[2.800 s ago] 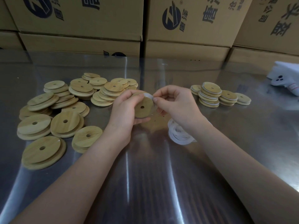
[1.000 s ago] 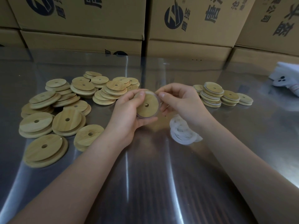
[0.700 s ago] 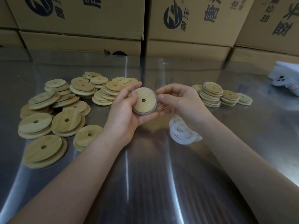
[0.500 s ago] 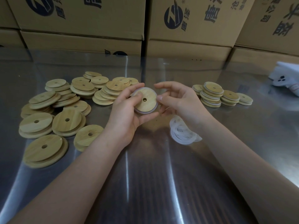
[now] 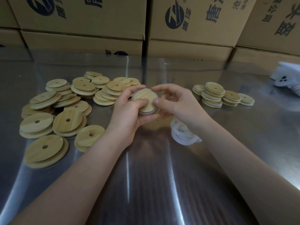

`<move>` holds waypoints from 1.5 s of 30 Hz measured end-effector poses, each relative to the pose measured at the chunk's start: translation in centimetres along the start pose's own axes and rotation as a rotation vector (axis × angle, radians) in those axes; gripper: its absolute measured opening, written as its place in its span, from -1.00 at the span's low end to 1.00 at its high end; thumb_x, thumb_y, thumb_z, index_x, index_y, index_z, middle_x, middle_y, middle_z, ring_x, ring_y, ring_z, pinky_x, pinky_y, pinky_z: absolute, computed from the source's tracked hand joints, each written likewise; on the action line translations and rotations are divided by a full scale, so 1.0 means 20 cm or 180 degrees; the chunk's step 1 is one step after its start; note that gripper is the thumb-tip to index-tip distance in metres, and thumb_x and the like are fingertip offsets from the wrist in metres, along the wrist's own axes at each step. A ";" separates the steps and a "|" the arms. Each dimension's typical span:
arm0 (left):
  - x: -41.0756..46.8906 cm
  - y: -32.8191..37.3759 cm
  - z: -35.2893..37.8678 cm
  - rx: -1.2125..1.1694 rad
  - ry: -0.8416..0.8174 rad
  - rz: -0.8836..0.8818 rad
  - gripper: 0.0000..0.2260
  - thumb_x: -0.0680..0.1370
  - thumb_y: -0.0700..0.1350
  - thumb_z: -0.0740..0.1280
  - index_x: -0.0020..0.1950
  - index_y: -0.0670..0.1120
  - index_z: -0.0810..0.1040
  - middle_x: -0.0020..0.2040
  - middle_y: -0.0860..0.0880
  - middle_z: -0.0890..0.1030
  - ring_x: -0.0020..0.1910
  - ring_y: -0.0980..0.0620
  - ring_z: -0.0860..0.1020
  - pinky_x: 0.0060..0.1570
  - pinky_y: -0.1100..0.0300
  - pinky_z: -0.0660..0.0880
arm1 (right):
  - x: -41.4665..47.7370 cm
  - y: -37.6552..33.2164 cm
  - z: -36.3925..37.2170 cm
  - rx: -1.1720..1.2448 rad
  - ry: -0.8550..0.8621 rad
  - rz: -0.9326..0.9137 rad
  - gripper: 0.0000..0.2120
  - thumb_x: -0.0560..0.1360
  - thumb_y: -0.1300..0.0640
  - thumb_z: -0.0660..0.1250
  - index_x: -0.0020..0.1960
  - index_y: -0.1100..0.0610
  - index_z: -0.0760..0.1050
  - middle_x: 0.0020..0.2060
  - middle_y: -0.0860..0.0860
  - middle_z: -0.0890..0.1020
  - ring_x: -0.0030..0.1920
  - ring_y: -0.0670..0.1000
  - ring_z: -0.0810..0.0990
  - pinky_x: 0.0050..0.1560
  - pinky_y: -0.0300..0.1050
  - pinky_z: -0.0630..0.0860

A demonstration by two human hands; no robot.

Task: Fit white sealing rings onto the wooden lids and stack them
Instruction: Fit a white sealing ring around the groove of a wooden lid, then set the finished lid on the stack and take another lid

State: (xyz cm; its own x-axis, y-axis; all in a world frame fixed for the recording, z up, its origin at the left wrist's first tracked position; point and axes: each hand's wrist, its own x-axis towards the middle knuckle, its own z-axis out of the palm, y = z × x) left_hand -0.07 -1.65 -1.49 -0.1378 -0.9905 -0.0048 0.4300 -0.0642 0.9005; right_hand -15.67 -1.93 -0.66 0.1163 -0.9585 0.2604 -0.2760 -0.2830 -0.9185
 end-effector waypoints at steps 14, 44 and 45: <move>0.00 -0.03 0.03 0.0602 -0.0134 0.0107 -0.57 0.57 -0.25 0.30 0.40 0.07 0.41 0.16 -0.05 0.56 0.12 -0.08 0.62 -0.18 0.02 0.65 | 0.02 0.01 -0.02 0.0679 0.0375 0.0344 -0.60 0.49 0.27 0.42 0.29 0.08 0.46 -0.38 0.00 0.61 -0.47 -0.01 0.55 -0.47 -0.16 0.49; -0.02 -0.07 0.03 0.1895 -0.0085 0.0177 -0.75 0.59 -0.33 0.19 -0.06 -0.07 0.60 -0.08 -0.05 0.65 -0.23 0.02 0.66 -0.14 0.14 0.63 | 0.07 0.28 -0.41 -0.2319 0.1395 0.1176 -0.50 0.40 -0.21 0.43 0.22 0.03 0.43 0.03 0.01 0.56 0.11 0.11 0.52 -0.02 -0.03 0.41; -0.02 -0.07 0.03 0.1924 -0.0094 0.0187 -0.74 0.59 -0.34 0.20 -0.07 -0.06 0.60 -0.08 -0.05 0.65 -0.23 0.02 0.66 -0.14 0.14 0.63 | 0.07 0.28 -0.41 -0.2382 0.1386 0.1181 -0.50 0.41 -0.22 0.42 0.22 0.03 0.43 0.04 0.02 0.57 0.12 0.12 0.52 -0.02 -0.02 0.42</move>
State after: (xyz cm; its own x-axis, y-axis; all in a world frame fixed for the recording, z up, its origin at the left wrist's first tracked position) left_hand -1.23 -1.18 -2.54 -0.1576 -0.9859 0.0568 -0.1441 0.0798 0.9863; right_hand -24.84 -5.06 -2.98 -0.4272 -0.8778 0.2167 -0.7827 0.2391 -0.5746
